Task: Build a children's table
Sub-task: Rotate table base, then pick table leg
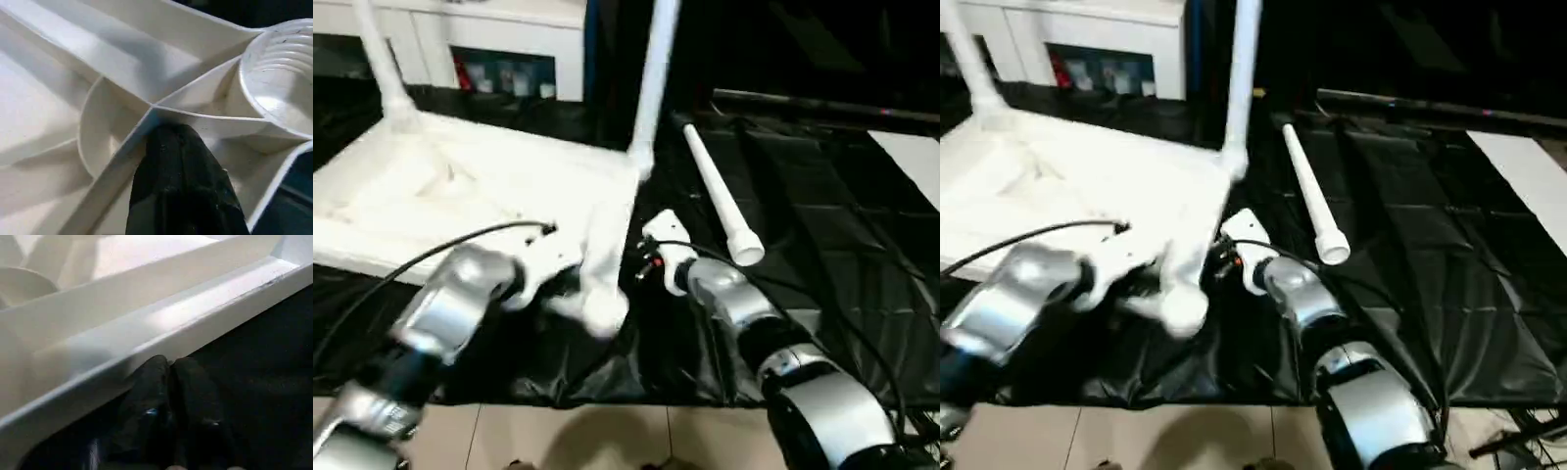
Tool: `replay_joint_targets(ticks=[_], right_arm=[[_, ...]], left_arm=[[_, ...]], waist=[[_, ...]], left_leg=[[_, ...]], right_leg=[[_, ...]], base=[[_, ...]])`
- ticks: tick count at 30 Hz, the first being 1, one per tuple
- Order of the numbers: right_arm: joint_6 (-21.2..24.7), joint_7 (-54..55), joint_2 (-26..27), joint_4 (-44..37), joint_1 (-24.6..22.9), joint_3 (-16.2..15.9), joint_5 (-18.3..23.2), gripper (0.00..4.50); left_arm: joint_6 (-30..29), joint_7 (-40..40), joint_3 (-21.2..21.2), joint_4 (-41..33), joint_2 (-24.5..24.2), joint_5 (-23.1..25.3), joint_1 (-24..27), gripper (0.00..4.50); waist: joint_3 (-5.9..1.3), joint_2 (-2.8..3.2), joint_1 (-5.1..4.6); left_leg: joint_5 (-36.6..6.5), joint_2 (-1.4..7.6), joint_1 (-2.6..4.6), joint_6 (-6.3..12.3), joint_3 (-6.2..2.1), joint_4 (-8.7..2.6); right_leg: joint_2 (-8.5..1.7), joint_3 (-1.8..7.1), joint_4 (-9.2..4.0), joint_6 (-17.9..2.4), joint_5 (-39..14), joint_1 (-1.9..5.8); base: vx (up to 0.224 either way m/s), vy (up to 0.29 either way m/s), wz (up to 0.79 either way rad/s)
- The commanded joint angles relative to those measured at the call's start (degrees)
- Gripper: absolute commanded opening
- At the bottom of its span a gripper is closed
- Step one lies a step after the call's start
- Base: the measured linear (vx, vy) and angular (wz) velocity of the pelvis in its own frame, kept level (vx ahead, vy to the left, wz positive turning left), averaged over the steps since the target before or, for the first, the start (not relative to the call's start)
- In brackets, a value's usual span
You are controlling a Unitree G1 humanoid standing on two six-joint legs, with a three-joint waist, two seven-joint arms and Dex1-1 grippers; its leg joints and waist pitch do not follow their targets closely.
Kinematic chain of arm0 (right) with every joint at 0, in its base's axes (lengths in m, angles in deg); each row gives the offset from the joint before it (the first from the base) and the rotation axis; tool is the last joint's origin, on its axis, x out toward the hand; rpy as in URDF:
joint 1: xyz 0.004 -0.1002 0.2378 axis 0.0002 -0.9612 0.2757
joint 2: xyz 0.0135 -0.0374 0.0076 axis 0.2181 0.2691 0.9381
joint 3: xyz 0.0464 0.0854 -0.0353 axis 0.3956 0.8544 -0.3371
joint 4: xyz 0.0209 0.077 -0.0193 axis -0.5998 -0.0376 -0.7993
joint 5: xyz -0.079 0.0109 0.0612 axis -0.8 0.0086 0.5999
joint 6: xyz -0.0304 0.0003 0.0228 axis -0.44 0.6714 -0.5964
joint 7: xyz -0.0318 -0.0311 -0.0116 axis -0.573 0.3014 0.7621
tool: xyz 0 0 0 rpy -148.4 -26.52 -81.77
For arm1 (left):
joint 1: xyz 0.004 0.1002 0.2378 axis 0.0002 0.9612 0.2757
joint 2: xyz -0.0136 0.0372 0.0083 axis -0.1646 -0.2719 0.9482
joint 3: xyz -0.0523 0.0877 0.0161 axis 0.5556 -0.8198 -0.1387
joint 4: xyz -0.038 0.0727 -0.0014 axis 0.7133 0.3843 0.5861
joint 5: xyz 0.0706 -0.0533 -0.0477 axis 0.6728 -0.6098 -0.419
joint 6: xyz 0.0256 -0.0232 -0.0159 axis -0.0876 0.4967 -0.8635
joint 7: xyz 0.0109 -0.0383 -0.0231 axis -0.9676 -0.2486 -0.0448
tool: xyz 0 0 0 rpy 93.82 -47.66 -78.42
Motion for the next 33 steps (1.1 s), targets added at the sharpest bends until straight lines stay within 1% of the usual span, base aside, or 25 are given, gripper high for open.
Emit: replay_joint_targets(ticks=[1, 2, 3, 4, 5, 6, 7, 8, 9, 10, 13, 15, 16, 18, 20, 21, 22, 23, 26, 27, 29, 30, 31, 32, 33], right_arm=[[-1.1, 1.1, -0.4, 0.3, 1.6, 1.7, 1.0, 0.23], [-1.0, 1.5, -0.6, 0.4, 1.7, 2.0, 1.2, 0.23], [-0.6, 2.1, -1.0, 0.5, 2.0, 2.6, 1.4, 0.23], [1.4, 1.9, -2.7, -0.4, 2.8, 5.1, 3.5, 0.23], [1.4, 1.9, -2.7, -0.4, 2.8, 5.1, 3.5, 0.23], [1.8, 1.5, -3.4, -0.7, 3.2, 6.0, 4.2, 0.4], [1.6, 1.7, -5.2, -0.7, 4.0, 6.5, 4.1, 0.5], [1.5, 1.7, -5.5, -0.6, 4.1, 6.5, 4.0, 0.6], [1.4, 2.5, -6.8, 0.1, 5.0, 6.9, 3.7, 0.67], [1.5, 3.2, -8.3, 1.2, 6.3, 7.6, 3.7, 0.79], [2.0, 7.2, -10.8, 4.2, 9.0, 9.1, 3.5, 0.94], [2.3, 10.1, -12.1, 6.2, 10.7, 10.2, 3.7, 0.94], [2.4, 10.7, -12.5, 6.7, 11.1, 10.3, 3.7, 1.17], [3.5, 13.2, -14.0, 8.7, 13.0, 11.7, 4.4, 1.25], [3.8, 13.7, -14.3, 9.1, 13.5, 12.1, 4.6, 1.34], [4.9, 14.9, -15.2, 10.3, 14.8, 13.1, 5.0, 1.55], [5.1, 15.3, -15.6, 10.7, 15.3, 13.3, 5.0, 1.62], [5.6, 16.2, -16.0, 11.2, 15.8, 13.8, 5.2, 1.65], [6.7, 17.9, -17.1, 12.7, 17.2, 15.0, 5.5, 1.97], [7.0, 18.2, -17.3, 12.9, 17.4, 15.1, 5.4, 2.04], [7.3, 18.8, -17.5, 13.5, 17.7, 15.4, 5.3, 2.17], [7.4, 19.4, -17.7, 14.1, 18.0, 16.0, 5.4, 2.3], [7.4, 19.4, -17.7, 14.1, 18.0, 16.0, 5.4, 2.3], [7.6, 19.4, -17.8, 14.4, 18.1, 16.4, 5.6, 2.41], [7.7, 19.3, -17.8, 14.4, 18.1, 16.5, 5.7, 2.53]], left_arm=[[0.7, 1.5, 0.5, 0.2, 0.8, 0.1, -0.7, 0.0], [0.6, 1.5, 0.8, -0.1, 0.9, -0.1, -0.7, 0.0], [0.5, 1.5, 1.1, -0.6, 1.0, -0.4, -0.7, 0.0], [-0.1, 1.9, 4.0, -3.4, 1.8, -2.7, -0.6, 0.0], [-0.1, 1.9, 4.0, -3.4, 1.8, -2.7, -0.6, 0.0], [0.2, 2.6, 5.2, -4.1, 2.2, -3.6, -0.8, 0.0], [-1.1, 3.7, 7.8, -5.6, 3.6, -5.7, -1.3, 0.0], [-1.3, 3.9, 8.1, -5.8, 3.7, -5.9, -1.4, 0.0], [-1.1, 4.4, 8.8, -6.4, 3.9, -6.4, -1.6, 0.0], [-0.7, 4.8, 9.3, -7.0, 3.6, -6.5, -1.8, 0.33], [-0.6, 5.4, 10.9, -8.3, 3.7, -7.7, -2.0, 0.41], [-0.6, 5.7, 11.8, -9.7, 3.8, -8.4, -1.9, 0.41], [-0.8, 5.5, 12.1, -10.2, 3.8, -8.7, -1.8, 0.65], [-1.0, 4.0, 12.5, -12.7, 3.5, -10.0, -1.0, 0.74], [-1.3, 3.9, 12.7, -13.3, 3.5, -10.3, -0.8, 0.8], [-0.6, 1.7, 12.4, -16.3, 2.4, -11.6, 0.7, 1.03], [-0.6, 1.0, 12.2, -17.5, 1.8, -11.8, 1.3, 1.13], [0.4, 0.4, 11.9, -18.5, 1.0, -11.7, 1.9, 1.17], [0.7, -0.1, 12.5, -21.1, 0.4, -13.2, 2.9, 1.42], [0.0, 0.1, 12.8, -22.0, 0.3, -13.6, 3.1, 1.51], [-1.1, 0.4, 13.3, -23.0, 0.4, -14.2, 3.3, 1.6], [-2.2, 0.8, 14.0, -24.0, 0.5, -15.0, 3.7, 1.64], [-2.2, 0.8, 14.0, -24.0, 0.5, -15.0, 3.7, 1.64], [-2.7, 1.1, 14.6, -24.9, 0.5, -15.5, 4.3, 1.73], [-3.1, 1.2, 15.2, -25.8, 0.4, -16.0, 4.9, 1.96]], waist=[[-4.22, 1.86, 0.31], [-4.24, 2.09, 0.27], [-4.23, 2.04, 0.35], [-4.22, 2.18, 0.37], [-4.26, 2.13, 0.4], [-4.31, 2.23, 0.68], [-4.3, 2.27, 0.87], [-4.3, 2.27, 0.87], [-4.18, 2.23, 1.25], [-4.21, 2.22, 1.34], [-4.12, 2.07, 1.4], [-4.24, 2.05, 1.43], [-4.31, 1.98, 1.39], [-4.35, 1.93, 1.44], [-4.36, 1.94, 1.47], [-4.34, 1.94, 1.49], [-4.43, 1.81, 1.4], [-4.41, 1.73, 1.46], [-4.22, 1.87, 1.47], [-4.12, 1.87, 1.59], [-4.12, 1.98, 1.6], [-4.12, 1.96, 1.6], [-4.12, 1.92, 1.63], [-4.16, 1.91, 1.66], [-4.2, 1.93, 1.67]], left_leg=[[-14.1, -0.79, 0.47, -1.82, 0.6, -3.89], [-13.9, -0.83, 0.41, -1.84, 0.58, -3.86], [-13.7, -0.79, 0.51, -1.65, 0.66, -3.79], [-13.6, -0.79, 0.52, -1.64, 0.7, -3.77], [-13.5, -0.77, 0.57, -1.64, 0.7, -3.75], [-12.8, -0.71, 0.71, -1.48, 0.8, -3.62], [-12.2, -0.73, 0.61, -1.29, 0.89, -3.55], [-12.2, -0.73, 0.61, -1.29, 0.89, -3.55], [-11.7, -0.81, 0.51, -1.23, 0.93, -3.52], [-12.1, -0.94, 0.48, -1.27, 0.92, -3.48], [-12.4, -1.05, 0.41, -1.5, 0.97, -3.38], [-11.8, -1.08, 0.34, -1.63, 0.94, -3.3], [-11.5, -1.11, 0.29, -1.62, 0.96, -3.26], [-10.4, -1.17, 0.15, -1.46, 1.04, -3.14], [-10.4, -1.17, 0.06, -1.28, 1.05, -3.09], [-10.7, -1.2, -0.01, -1.23, 1.02, -3.09], [-10.2, -1.15, -0.18, -1.17, 0.96, -3.1], [-10.1, -1.15, -0.09, -1.07, 1.01, -3.05], [-10.7, -1.22, -0.09, -0.97, 1.16, -2.95], [-11.7, -1.22, -0.06, -1.38, 1.17, -2.99], [-12.1, -1.15, -0.02, -1.68, 1.12, -2.98], [-12.3, -1.15, 0.0, -1.8, 1.14, -2.96], [-12.5, -1.14, 0.02, -1.81, 1.15, -2.94], [-12.3, -1.17, -0.04, -1.81, 1.15, -2.91], [-11.9, -1.23, -0.14, -1.8, 1.13, -2.89]], right_leg=[[-2.89, 1.87, -3.62, -12.9, -7.1, 3.17], [-2.93, 1.91, -3.53, -13.0, -7.0, 3.2], [-2.93, 1.9, -3.61, -13.2, -7.0, 3.09], [-2.87, 1.91, -3.58, -13.4, -6.6, 3.11], [-2.86, 1.9, -3.47, -13.5, -6.1, 3.21], [-2.77, 1.87, -3.36, -13.9, -4.6, 3.08], [-2.69, 1.86, -3.23, -14.2, -3.2, 3.16], [-2.69, 1.86, -3.23, -14.2, -3.2, 3.16], [-2.65, 1.76, -3.18, -14.3, -2.8, 3.19], [-2.64, 1.71, -3.23, -13.9, -3.8, 3.26], [-2.63, 1.71, -3.35, -13.3, -5.6, 3.22], [-2.65, 1.69, -3.2, -13.1, -5.3, 3.26], [-2.6, 1.67, -3.14, -13.2, -4.9, 3.28], [-2.45, 1.61, -2.96, -13.4, -2.9, 3.34], [-2.46, 1.6, -2.87, -13.4, -2.4, 3.39], [-2.55, 1.58, -2.84, -13.3, -2.8, 3.42], [-2.57, 1.56, -2.69, -13.4, -2.4, 3.58], [-2.52, 1.54, -2.72, -13.4, -2.2, 3.44], [-2.3, 1.55, -2.79, -13.1, -3.2, 3.19], [-2.36, 1.55, -2.91, -12.8, -4.5, 3.13], [-2.38, 1.52, -2.88, -12.7, -5.1, 3.05], [-2.34, 1.52, -2.88, -12.7, -5.2, 3.01], [-2.35, 1.53, -2.91, -12.6, -5.3, 3.0], [-2.38, 1.55, -2.84, -12.6, -5.1, 3.06], [-2.33, 1.54, -2.78, -12.6, -4.5, 3.15]], base=[[0.0, 0.0, 0.0], [0.0, 0.0, 0.0], [0.0, 0.0, 0.0], [0.0, 0.0, 0.0], [0.0, 0.0, 0.0], [0.0, 0.0, 0.0], [0.0, 0.0, 0.0], [0.0, 0.0, 0.0], [0.0, 0.0, 0.0], [0.0, 0.0, 0.0], [0.0, 0.0, 0.0], [0.0, 0.0, 0.0], [0.0, 0.0, 0.0], [0.0, 0.0, 0.0], [0.0, 0.0, 0.0], [0.0, 0.0, 0.0], [0.0, 0.0, 0.0], [0.0, 0.0, 0.0], [0.0, 0.0, 0.0], [0.0, 0.0, 0.0], [0.0, 0.0, 0.0], [0.0, 0.0, 0.0], [0.0, 0.0, 0.0], [0.0, 0.0, 0.0], [0.0, 0.0, 0.0]])
